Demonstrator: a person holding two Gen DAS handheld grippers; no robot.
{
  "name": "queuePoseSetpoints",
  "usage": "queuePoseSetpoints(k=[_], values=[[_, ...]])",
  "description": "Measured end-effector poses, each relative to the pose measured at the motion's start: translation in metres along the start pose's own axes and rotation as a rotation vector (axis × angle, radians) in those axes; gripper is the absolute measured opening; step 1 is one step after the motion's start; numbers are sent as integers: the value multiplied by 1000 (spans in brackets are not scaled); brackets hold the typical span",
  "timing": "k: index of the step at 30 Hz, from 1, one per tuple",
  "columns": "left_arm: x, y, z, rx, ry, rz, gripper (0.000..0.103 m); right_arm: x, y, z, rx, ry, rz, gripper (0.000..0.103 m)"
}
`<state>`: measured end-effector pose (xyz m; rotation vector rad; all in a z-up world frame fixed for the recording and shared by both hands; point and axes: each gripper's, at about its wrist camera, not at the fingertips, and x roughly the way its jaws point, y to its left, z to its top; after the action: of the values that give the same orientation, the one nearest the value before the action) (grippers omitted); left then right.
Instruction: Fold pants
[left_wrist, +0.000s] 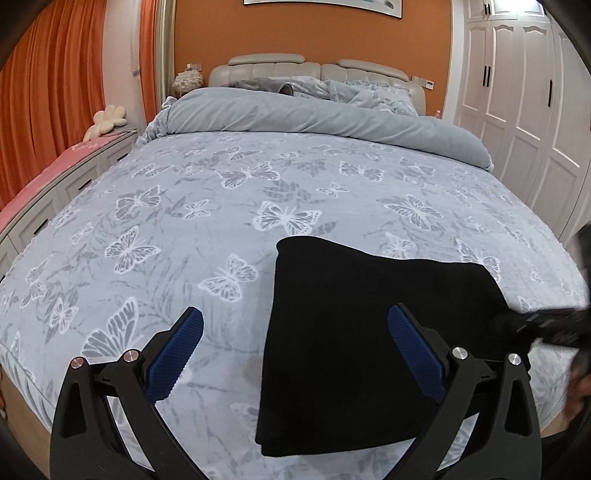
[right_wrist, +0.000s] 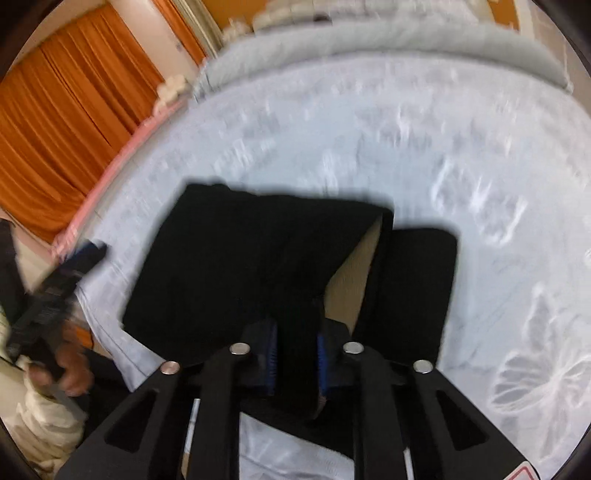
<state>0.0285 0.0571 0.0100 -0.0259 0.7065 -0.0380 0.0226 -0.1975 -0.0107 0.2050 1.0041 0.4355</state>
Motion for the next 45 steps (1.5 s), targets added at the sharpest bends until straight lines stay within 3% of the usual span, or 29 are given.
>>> queuePoseSetpoints(k=[4, 8, 10, 12, 14, 15, 19, 22, 26, 27, 29, 30, 31, 32, 37, 39, 40, 41, 45], values=[[3, -2, -2, 9, 8, 16, 98, -29, -16, 3, 20, -41, -19, 11], [13, -3, -8, 29, 42, 34, 98, 21, -44, -13, 59, 134, -87, 15], [17, -4, -10, 37, 62, 47, 98, 25, -41, -14, 52, 128, -91, 21], [17, 0, -10, 27, 65, 47, 98, 10, -35, -12, 50, 98, -38, 24], [17, 3, -10, 19, 65, 46, 98, 3, -34, -11, 62, 82, 14, 43], [17, 3, -10, 17, 66, 48, 98, -1, -36, -13, 74, 83, 39, 46], [18, 12, -9, -13, 80, 52, 98, 5, -39, -24, 140, 123, 139, 46], [20, 21, -7, -56, 100, 23, 98, 21, -38, -32, 154, 185, 139, 46], [23, 28, -7, -92, 113, 5, 98, 28, -41, -35, 218, 182, 205, 53], [23, 27, -7, -90, 112, 7, 98, 30, -42, -33, 224, 178, 216, 53], [23, 27, -7, -87, 109, 13, 98, 30, -40, -31, 220, 162, 222, 25], [23, 26, -7, -87, 110, 12, 98, 30, -36, -28, 208, 152, 217, 24], [22, 26, -6, -87, 109, 10, 98, 26, -31, -25, 189, 130, 203, 13], [22, 26, -6, -89, 105, 9, 98, 11, -23, -18, 148, 81, 193, 9], [14, 31, -4, -104, 80, -4, 98, -68, -1, -4, 46, -132, 191, 9], [15, 32, -3, -104, 82, 1, 98, -67, -4, -9, 0, -108, 143, 22], [17, 32, -4, -103, 87, 6, 98, -55, -12, -12, 15, -65, 134, 45], [19, 31, -4, -103, 94, 7, 98, -38, -23, -16, 72, -12, 102, 58], [21, 34, -3, -128, 108, -21, 98, 11, -39, -25, 168, 150, 160, 58]])
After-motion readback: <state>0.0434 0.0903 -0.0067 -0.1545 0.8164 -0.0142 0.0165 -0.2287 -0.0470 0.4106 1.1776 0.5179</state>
